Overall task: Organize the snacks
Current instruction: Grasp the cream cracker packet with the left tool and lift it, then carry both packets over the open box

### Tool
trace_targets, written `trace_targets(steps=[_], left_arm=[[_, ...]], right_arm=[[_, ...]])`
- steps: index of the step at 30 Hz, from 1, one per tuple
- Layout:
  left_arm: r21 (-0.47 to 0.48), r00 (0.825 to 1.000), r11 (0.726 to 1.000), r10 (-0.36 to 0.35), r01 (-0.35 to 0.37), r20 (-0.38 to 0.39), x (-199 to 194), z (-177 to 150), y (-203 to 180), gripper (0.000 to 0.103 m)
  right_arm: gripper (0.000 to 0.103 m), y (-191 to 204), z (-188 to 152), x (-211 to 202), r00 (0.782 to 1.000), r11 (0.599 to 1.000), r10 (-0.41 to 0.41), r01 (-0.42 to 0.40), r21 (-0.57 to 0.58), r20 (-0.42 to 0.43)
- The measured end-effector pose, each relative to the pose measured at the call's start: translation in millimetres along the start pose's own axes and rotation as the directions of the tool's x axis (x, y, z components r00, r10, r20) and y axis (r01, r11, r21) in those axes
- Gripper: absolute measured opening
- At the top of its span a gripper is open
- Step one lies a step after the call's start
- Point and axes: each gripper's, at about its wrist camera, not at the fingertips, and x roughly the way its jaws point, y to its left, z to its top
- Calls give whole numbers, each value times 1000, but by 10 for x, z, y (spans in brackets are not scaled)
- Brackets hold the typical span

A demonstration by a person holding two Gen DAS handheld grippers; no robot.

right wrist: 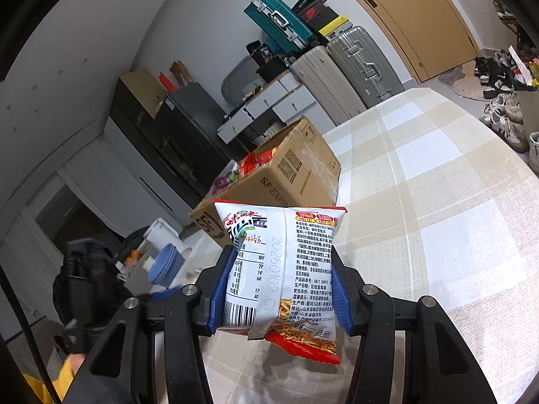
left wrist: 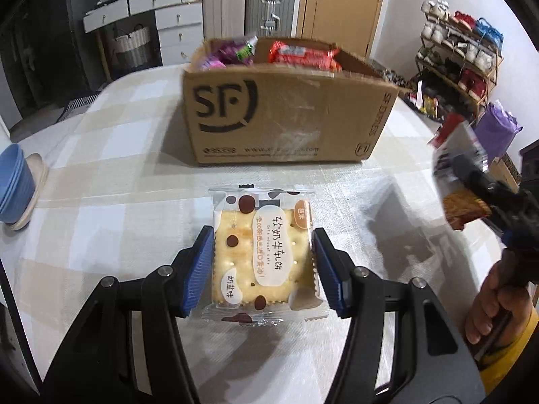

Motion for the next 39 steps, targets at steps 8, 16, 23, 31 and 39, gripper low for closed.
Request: trace_targets(steps=[8,16,23,31,39], left_arm=[[-28,995,998,-46,49,83,-827,-294,388,55],[-62,986,993,-93,103,142,-1367,-637,582,55],[-63,975,985,-147,159,167,-1529,-879,636,55],[-71,970,979,-179,193,166,-1509,-973,654,55],[-37,967,981,-180,190,181,-1409,-630,674,55]], right_arm=[[52,560,-73,-22,997,996,58,-61,-66,-50],[52,987,-228,-323,994,990,106,-109,-88,-33],[52,1080,-356,-460,995,993,94,-96,-71,-23],[52,1015,-328,-380,996,996,82,-83,-35,-27],[52,1027,-154,-387,994,993,107,-108,-52,-11]])
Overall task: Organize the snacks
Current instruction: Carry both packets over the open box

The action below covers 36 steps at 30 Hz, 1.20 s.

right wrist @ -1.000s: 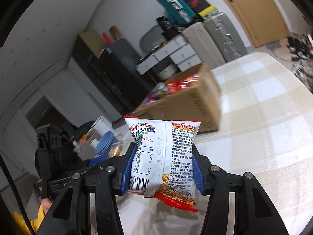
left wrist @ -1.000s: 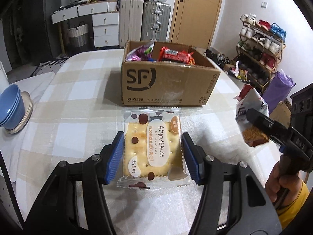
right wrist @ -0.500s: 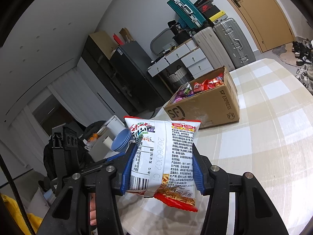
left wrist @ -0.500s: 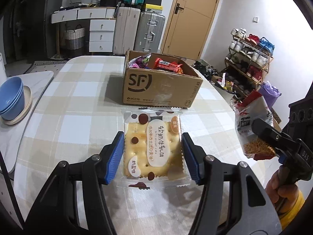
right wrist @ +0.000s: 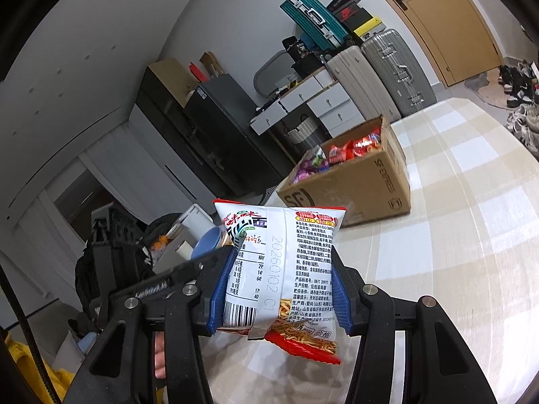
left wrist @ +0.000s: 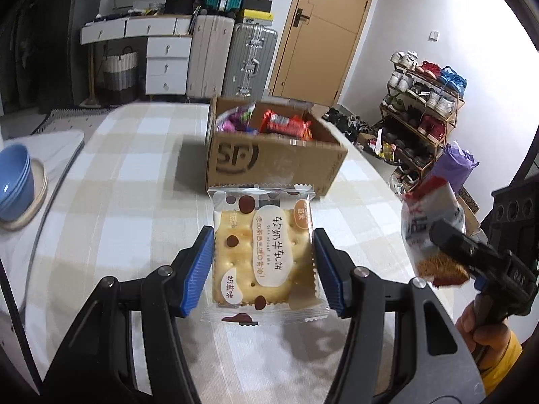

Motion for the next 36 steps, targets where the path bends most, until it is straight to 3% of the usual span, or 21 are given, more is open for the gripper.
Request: trace_targets(steps=[10,17,22,29,36], left_arm=[[63,998,998,8,-12,64,241,932,-18,55],[70,1000,997,16,-18,27,781,1643,99,55],[73,1000,997,-19,20,-5,1153,2040,136,55],[92,999,995,-25,27,-20,1456,2242,116,55],[135,995,987,-76,85,-69,1759,2208,109,55]], right_arm=[[52,150,952,349,1000,994,17,-19,-107,-16],[52,227,1675,870,998,983,-23,13,-183,-53],[52,144,1915,1222,996,985,-51,37,-170,-79],[52,-177,2126,1591,990,989,-103,91,-118,-99],[52,-375,2120,1880,970,975,-182,158,-155,-158]])
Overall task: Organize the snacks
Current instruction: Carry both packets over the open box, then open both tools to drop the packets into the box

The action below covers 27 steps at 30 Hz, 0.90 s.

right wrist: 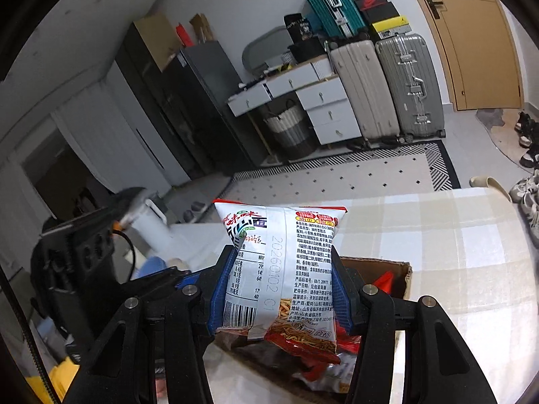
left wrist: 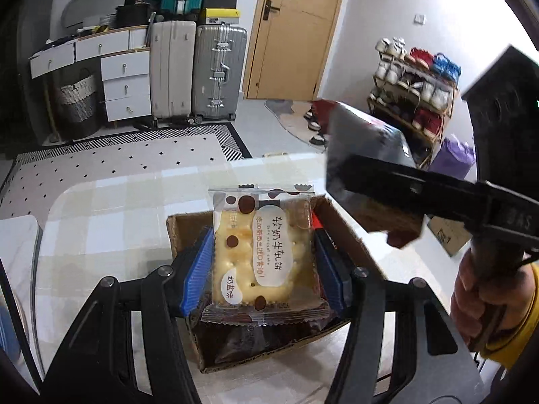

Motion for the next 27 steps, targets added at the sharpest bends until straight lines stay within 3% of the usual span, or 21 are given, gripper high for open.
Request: trace_targets(steps=[11,22,27], left_arm=[[10,999,1000,-10,11,-42,273,-135,-31,55],[31,1000,999,-6,6,-19,238,-267,-95,56],[-18,1000,1000,-7,8,28,84,-311,-39,57]], right_arm=[[52,-100,-96,224,997,997,-70,69,-33,-39],[52,-170,-160,214,996,996,-79,77,-36,-46],[52,-160,-151,234,995,996,-82,80,-32,-64]])
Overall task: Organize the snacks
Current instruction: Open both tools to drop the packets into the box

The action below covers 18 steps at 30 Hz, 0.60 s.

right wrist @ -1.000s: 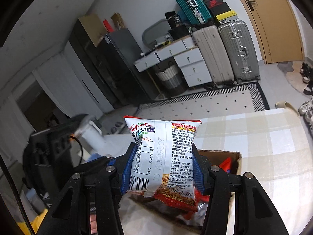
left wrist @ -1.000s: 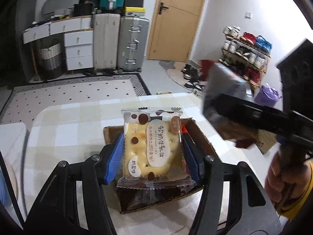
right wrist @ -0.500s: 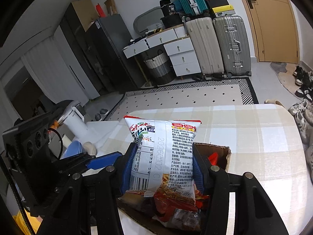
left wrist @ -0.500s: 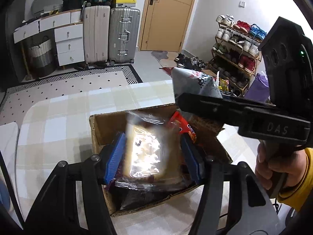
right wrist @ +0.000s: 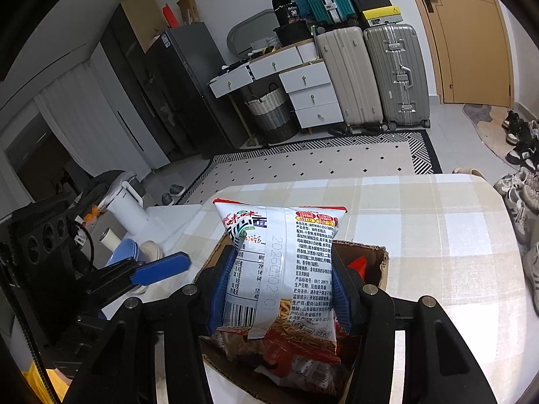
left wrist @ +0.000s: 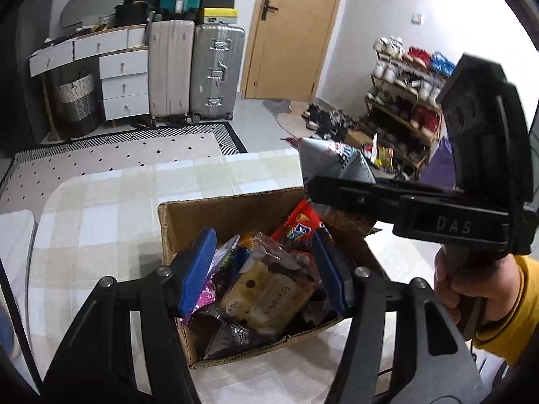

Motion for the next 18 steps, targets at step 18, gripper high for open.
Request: trace_targets(steps=[18], left_arm=[[-42,999,999,-2,4,44,-323,-86,21,69]], right_arm=[[52,121,3,155,997,999,-44,43,-24,-59]])
